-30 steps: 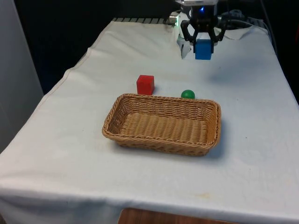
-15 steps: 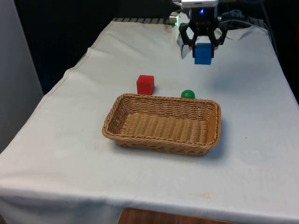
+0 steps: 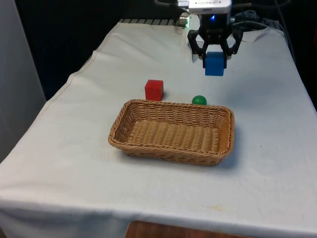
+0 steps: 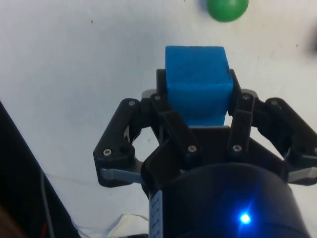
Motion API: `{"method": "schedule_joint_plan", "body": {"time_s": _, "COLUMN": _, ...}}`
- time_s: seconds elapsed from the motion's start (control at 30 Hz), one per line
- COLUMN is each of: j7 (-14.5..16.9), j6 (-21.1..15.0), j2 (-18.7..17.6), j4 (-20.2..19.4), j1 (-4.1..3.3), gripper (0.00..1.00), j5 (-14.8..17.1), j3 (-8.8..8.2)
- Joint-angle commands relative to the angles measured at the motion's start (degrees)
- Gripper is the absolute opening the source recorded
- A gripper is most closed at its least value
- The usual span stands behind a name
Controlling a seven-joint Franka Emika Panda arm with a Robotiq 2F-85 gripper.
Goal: Place all non-red objects into the basket.
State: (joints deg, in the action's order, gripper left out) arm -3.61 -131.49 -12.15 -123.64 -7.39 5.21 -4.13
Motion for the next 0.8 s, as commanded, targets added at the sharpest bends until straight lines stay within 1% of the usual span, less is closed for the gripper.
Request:
{"method": "schedule_joint_plan", "body": {"time_s": 0.0, "j7": 0.11, "j6": 0.23, "j2": -0.52, "j4": 0.74, "j1": 0.00, "gripper": 0.01, "j5": 0.00, "j3": 0.00}}
{"method": "schedule_joint_plan", "body": {"time_s": 0.03, "j7": 0.80, "j6": 1.20, "j2": -1.43, "j4": 2.06, "j1": 0.23, "gripper": 0.01, "j5": 0.80, "j3": 0.11}}
{"method": "schedule_joint_plan", "body": {"time_s": 0.1, "j7": 0.97, "j6": 1.72, "j2": -2.46, "j4": 3.61, "j1": 0.29, "gripper": 0.01, "j5": 0.86, "j3": 0.06}}
{"method": "schedule_joint_plan", "body": {"time_s": 0.13, "j7": 1.15, "j6": 2.18, "j2": -3.44, "j4": 5.04, "j1": 0.34, "gripper": 0.01, "j5": 0.92, "j3": 0.00}}
{"method": "schedule_joint_plan", "body": {"time_s": 0.27, "j7": 1.38, "j6": 3.09, "j2": -5.39, "j4": 7.96, "j1": 0.46, "gripper": 0.01, "j5": 1.03, "j3": -0.06}}
{"method": "schedule_joint_plan", "body": {"time_s": 0.3, "j7": 1.49, "j6": 3.27, "j2": -5.96, "j4": 8.71, "j1": 0.46, "gripper": 0.01, "j5": 1.03, "j3": -0.11}}
{"method": "schedule_joint_plan", "body": {"time_s": 0.33, "j7": 0.80, "j6": 2.58, "j2": -5.67, "j4": 8.25, "j1": 0.17, "gripper": 0.01, "j5": 0.23, "j3": -0.34}}
{"method": "schedule_joint_plan", "body": {"time_s": 0.37, "j7": 1.55, "j6": 3.44, "j2": -6.42, "j4": 9.40, "j1": 0.52, "gripper": 0.01, "j5": 1.03, "j3": -0.11}}
{"method": "schedule_joint_plan", "body": {"time_s": 0.4, "j7": 1.60, "j6": 3.55, "j2": -6.88, "j4": 10.14, "j1": 0.57, "gripper": 0.01, "j5": 1.03, "j3": -0.11}}
{"method": "schedule_joint_plan", "body": {"time_s": 0.43, "j7": 1.72, "j6": 3.84, "j2": -7.96, "j4": 11.69, "j1": 0.69, "gripper": 0.01, "j5": 1.03, "j3": -0.11}}
{"method": "schedule_joint_plan", "body": {"time_s": 0.6, "j7": 2.23, "j6": 4.41, "j2": -10.49, "j4": 15.18, "j1": 1.03, "gripper": 0.01, "j5": 1.03, "j3": -0.29}}
{"method": "schedule_joint_plan", "body": {"time_s": 0.63, "j7": 1.66, "j6": 3.72, "j2": -10.43, "j4": 15.01, "j1": 0.69, "gripper": 0.01, "j5": 0.34, "j3": -0.57}}
{"method": "schedule_joint_plan", "body": {"time_s": 0.67, "j7": 2.52, "j6": 4.70, "j2": -11.63, "j4": 16.79, "j1": 1.20, "gripper": 0.01, "j5": 1.09, "j3": -0.46}}
{"method": "schedule_joint_plan", "body": {"time_s": 0.77, "j7": 3.15, "j6": 5.10, "j2": -13.24, "j4": 18.96, "j1": 1.43, "gripper": 0.01, "j5": 1.20, "j3": -0.86}}
